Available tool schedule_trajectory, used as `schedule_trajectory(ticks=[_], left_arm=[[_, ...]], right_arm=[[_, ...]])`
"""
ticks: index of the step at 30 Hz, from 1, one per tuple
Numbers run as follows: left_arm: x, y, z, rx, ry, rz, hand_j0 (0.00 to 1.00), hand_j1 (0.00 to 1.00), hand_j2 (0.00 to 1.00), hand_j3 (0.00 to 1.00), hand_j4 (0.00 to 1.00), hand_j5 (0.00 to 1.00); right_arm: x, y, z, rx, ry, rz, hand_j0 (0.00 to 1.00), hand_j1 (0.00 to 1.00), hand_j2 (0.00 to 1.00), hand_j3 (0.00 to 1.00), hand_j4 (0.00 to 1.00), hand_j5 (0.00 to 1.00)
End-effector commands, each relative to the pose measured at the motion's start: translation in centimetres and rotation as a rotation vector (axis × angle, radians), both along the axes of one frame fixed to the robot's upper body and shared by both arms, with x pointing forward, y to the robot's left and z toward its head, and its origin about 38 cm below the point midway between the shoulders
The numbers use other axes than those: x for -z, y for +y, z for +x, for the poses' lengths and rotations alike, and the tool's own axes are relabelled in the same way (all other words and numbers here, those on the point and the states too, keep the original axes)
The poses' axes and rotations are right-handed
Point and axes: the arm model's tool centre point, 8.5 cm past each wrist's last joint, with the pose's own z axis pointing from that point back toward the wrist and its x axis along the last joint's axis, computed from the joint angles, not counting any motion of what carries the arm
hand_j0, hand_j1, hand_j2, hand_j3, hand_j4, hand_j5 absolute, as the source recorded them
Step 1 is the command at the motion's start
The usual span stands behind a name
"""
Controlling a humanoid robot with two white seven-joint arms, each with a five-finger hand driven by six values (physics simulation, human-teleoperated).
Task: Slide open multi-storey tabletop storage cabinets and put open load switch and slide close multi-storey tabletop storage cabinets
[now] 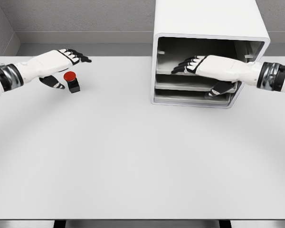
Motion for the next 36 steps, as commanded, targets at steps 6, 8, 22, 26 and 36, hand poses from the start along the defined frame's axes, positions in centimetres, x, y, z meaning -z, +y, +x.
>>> schedule_trajectory(ticks=[6, 8, 22, 26, 36], left_arm=[[1.4, -0.7, 0.4, 0.0, 0.035, 0.016, 1.0, 1.0, 1.0, 1.0, 1.0, 1.0], [1.5, -0.7, 0.5, -0.004, 0.038, 0.016, 1.0, 1.0, 1.0, 1.0, 1.0, 1.0], [2.1, -0.5, 1.2, -0.021, 0.074, 0.068, 0.89, 0.89, 0.89, 0.89, 0.89, 0.89], [2.3, -0.2, 1.1, -0.028, 0.086, 0.078, 0.88, 0.88, 0.88, 0.88, 0.88, 0.88], [2.6, 0.6, 1.8, -0.066, 0.104, 0.092, 0.88, 0.88, 0.88, 0.88, 0.88, 0.88]], right_arm=[[-1.0, 0.4, 0.4, 0.02, -0.065, 0.1, 0.99, 0.99, 0.99, 0.99, 0.99, 0.99], [-0.8, 1.0, 0.4, 0.011, -0.062, 0.107, 0.99, 0.99, 0.99, 0.99, 0.99, 0.99], [1.2, 0.1, 0.8, 0.034, -0.108, -0.07, 0.99, 0.99, 0.99, 0.99, 0.99, 0.99], [1.2, -0.3, 0.6, 0.034, -0.109, -0.082, 0.99, 0.99, 0.99, 0.99, 0.99, 0.99], [0.2, -0.1, -0.8, -0.008, -0.137, -0.101, 0.99, 0.99, 0.99, 0.99, 0.99, 0.99]])
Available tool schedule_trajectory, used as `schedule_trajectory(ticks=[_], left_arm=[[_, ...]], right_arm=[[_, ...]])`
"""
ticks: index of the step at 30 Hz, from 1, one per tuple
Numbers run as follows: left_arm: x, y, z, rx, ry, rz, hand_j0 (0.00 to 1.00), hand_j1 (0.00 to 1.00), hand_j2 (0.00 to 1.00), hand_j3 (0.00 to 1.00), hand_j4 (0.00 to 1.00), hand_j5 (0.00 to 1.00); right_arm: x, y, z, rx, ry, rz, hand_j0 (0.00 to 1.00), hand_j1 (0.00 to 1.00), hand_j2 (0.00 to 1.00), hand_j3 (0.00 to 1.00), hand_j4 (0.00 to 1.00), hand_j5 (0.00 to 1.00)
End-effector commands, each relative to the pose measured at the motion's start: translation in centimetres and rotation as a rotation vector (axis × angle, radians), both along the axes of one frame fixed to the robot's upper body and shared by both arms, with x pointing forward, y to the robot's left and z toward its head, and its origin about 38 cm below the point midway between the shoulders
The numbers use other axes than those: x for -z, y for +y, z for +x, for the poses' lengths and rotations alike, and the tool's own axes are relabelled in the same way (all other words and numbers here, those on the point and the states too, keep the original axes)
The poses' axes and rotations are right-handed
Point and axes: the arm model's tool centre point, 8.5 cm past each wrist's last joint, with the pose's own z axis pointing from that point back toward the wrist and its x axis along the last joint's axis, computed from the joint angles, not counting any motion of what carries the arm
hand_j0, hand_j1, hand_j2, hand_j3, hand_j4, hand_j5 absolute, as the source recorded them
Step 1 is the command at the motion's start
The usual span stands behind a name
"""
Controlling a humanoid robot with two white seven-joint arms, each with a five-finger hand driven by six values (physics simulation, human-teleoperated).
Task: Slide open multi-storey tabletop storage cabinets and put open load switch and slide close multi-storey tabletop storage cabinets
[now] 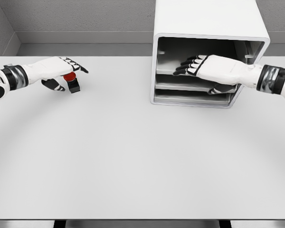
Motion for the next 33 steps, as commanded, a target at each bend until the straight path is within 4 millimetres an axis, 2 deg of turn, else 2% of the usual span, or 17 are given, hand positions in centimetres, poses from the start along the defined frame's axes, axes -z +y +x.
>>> schedule_trajectory(ticks=[1, 11, 20, 25, 28, 31, 33], left_arm=[[0.1, 0.2, 0.1, -0.011, 0.004, -0.005, 0.88, 0.88, 0.88, 0.88, 0.88, 0.88], [0.2, -0.7, 0.8, -0.013, 0.003, -0.004, 0.88, 0.88, 0.88, 0.88, 0.88, 0.88], [0.3, -0.5, 0.8, -0.016, 0.015, 0.014, 0.7, 0.7, 0.7, 0.7, 0.7, 0.7], [0.2, -0.5, 0.8, -0.015, 0.012, 0.011, 0.7, 0.7, 0.7, 0.7, 0.7, 0.7], [0.2, -0.5, 0.8, -0.015, 0.014, 0.011, 0.68, 0.68, 0.68, 0.68, 0.68, 0.68], [0.2, -0.4, 0.8, -0.017, 0.014, 0.012, 0.67, 0.67, 0.67, 0.67, 0.67, 0.67], [0.2, -0.3, 0.8, -0.019, 0.026, 0.021, 0.61, 0.61, 0.61, 0.61, 0.61, 0.61]], right_arm=[[-0.1, 0.0, -0.2, -0.004, 0.001, -0.003, 0.99, 0.99, 0.99, 0.99, 0.99, 0.99], [0.5, 0.1, -0.6, -0.011, 0.016, -0.013, 0.99, 0.99, 0.99, 0.99, 0.99, 0.99], [-0.6, -0.9, -1.4, -0.016, -0.005, -0.035, 0.99, 0.99, 0.99, 0.99, 0.99, 0.99], [-0.5, -0.7, -2.1, -0.035, -0.007, -0.051, 1.0, 1.0, 1.0, 1.0, 1.0, 1.0], [-0.5, -0.2, -1.9, -0.04, -0.008, -0.035, 1.0, 1.0, 1.0, 1.0, 1.0, 1.0], [0.5, 0.3, -0.7, -0.016, 0.017, -0.007, 1.0, 1.0, 1.0, 1.0, 1.0, 1.0], [0.3, 0.1, -0.2, -0.003, 0.013, 0.001, 1.0, 1.0, 1.0, 1.0, 1.0, 1.0]])
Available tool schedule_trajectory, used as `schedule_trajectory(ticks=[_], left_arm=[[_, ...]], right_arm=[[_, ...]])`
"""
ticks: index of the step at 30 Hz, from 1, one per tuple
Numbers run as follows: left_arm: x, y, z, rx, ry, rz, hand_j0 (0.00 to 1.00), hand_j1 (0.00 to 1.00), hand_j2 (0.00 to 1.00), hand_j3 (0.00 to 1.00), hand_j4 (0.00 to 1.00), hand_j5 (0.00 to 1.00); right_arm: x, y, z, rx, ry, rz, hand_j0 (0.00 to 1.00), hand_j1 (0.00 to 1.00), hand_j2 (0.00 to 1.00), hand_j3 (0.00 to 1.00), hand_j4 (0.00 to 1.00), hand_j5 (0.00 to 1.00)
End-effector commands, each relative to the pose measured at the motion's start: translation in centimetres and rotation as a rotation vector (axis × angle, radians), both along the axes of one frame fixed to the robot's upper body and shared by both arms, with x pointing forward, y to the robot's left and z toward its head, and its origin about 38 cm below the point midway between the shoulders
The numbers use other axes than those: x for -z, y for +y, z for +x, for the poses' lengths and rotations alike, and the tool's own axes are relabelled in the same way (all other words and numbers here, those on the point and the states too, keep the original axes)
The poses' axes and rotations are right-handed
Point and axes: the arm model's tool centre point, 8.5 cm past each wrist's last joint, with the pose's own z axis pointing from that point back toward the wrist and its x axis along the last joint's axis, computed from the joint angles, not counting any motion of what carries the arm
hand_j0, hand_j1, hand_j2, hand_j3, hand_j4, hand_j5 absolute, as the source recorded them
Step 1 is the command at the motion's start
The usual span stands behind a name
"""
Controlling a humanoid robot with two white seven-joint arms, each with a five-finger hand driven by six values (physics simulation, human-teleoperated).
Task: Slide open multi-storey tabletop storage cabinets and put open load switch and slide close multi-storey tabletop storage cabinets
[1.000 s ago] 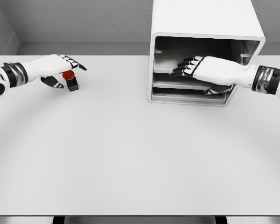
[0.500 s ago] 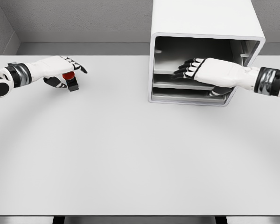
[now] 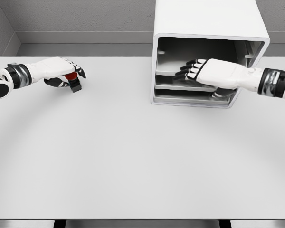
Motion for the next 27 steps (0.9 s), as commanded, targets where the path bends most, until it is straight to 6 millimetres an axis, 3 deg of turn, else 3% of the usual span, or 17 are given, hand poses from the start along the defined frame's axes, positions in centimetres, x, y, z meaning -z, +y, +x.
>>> schedule_trajectory(ticks=[1, 7, 15, 22, 27], left_arm=[[-0.1, 0.2, 0.0, -0.006, 0.006, -0.002, 0.61, 0.61, 0.61, 0.61, 0.61, 0.61], [-0.2, 0.4, 0.0, -0.01, 0.007, -0.001, 0.53, 0.53, 0.53, 0.53, 0.53, 0.53], [-0.2, 0.3, -0.1, -0.005, 0.008, -0.001, 0.52, 0.52, 0.52, 0.52, 0.52, 0.52], [-0.5, 0.3, 0.0, -0.007, -0.001, -0.012, 0.52, 0.52, 0.52, 0.52, 0.52, 0.52], [-0.7, 0.0, -0.1, 0.002, -0.008, -0.017, 0.52, 0.52, 0.52, 0.52, 0.52, 0.52]], right_arm=[[0.4, -0.2, 0.6, 0.024, 0.014, 0.019, 1.0, 1.0, 1.0, 1.0, 1.0, 1.0], [1.3, -0.4, 2.1, 0.067, 0.039, 0.034, 1.0, 1.0, 1.0, 1.0, 1.0, 1.0], [2.3, -0.8, 1.9, 0.072, 0.045, -0.012, 1.0, 1.0, 1.0, 1.0, 1.0, 1.0], [1.9, -2.2, 1.6, 0.09, 0.037, -0.032, 1.0, 1.0, 1.0, 1.0, 1.0, 1.0], [0.2, -1.9, 0.3, 0.043, -0.004, -0.05, 1.0, 1.0, 1.0, 1.0, 1.0, 1.0]])
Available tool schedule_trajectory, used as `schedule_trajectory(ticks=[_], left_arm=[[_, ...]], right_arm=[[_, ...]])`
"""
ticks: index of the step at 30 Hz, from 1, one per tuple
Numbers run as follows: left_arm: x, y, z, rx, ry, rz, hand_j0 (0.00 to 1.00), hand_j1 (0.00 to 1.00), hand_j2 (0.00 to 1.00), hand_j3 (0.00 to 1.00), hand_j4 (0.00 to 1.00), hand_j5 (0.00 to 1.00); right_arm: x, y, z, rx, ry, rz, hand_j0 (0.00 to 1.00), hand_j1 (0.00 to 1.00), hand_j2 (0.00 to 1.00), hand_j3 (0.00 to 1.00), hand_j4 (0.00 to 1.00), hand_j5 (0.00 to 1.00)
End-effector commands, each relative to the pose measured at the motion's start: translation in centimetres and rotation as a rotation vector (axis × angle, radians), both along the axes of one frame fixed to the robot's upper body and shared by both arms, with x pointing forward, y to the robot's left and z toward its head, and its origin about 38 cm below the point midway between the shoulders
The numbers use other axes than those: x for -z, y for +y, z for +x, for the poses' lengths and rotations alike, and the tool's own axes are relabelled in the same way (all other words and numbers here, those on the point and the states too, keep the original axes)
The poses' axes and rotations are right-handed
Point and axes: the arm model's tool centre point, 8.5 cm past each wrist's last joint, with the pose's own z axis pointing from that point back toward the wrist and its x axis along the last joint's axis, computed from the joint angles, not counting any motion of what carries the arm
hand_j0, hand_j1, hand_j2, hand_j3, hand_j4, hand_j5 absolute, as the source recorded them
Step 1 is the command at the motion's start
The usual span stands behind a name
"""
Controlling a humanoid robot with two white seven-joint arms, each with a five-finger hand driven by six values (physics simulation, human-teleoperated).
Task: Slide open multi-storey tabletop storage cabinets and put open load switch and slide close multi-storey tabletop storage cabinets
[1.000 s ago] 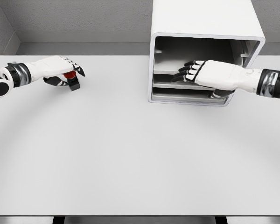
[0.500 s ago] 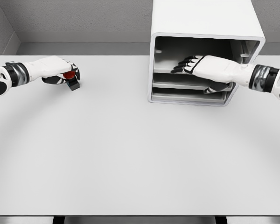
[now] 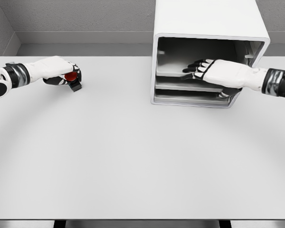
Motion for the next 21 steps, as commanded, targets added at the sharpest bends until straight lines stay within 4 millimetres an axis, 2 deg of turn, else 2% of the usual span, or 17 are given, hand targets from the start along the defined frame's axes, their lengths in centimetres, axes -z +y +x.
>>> schedule_trajectory(ticks=[1, 6, 10, 11, 13, 21], left_arm=[[-0.4, 0.0, 0.0, -0.001, -0.008, -0.011, 0.52, 0.52, 0.52, 0.52, 0.52, 0.52], [-0.6, 0.1, 0.1, -0.004, -0.014, -0.015, 0.52, 0.52, 0.52, 0.52, 0.52, 0.52], [-1.0, 0.0, 0.1, 0.001, -0.022, -0.018, 0.52, 0.52, 0.52, 0.52, 0.52, 0.52], [-1.2, 0.7, -0.1, -0.006, -0.027, -0.015, 0.52, 0.52, 0.52, 0.52, 0.52, 0.52], [-1.6, 0.6, -0.2, 0.005, -0.035, -0.013, 0.52, 0.52, 0.52, 0.52, 0.52, 0.52], [-3.1, 1.1, -0.9, 0.028, -0.066, -0.003, 0.52, 0.52, 0.52, 0.52, 0.52, 0.52]], right_arm=[[-0.9, 0.2, -0.7, -0.023, -0.019, -0.008, 1.0, 1.0, 1.0, 1.0, 1.0, 1.0], [-1.8, 0.8, -1.8, -0.065, -0.044, -0.022, 1.0, 1.0, 1.0, 1.0, 1.0, 1.0], [-1.9, 0.7, -3.0, -0.092, -0.044, -0.054, 1.0, 1.0, 1.0, 1.0, 1.0, 1.0], [-2.0, 0.6, -3.1, -0.093, -0.046, -0.056, 1.0, 1.0, 1.0, 1.0, 1.0, 1.0], [-2.0, 0.2, -3.4, -0.092, -0.042, -0.067, 1.0, 1.0, 1.0, 1.0, 1.0, 1.0], [-3.3, -0.3, -5.3, -0.123, -0.062, -0.099, 1.0, 1.0, 1.0, 1.0, 1.0, 1.0]])
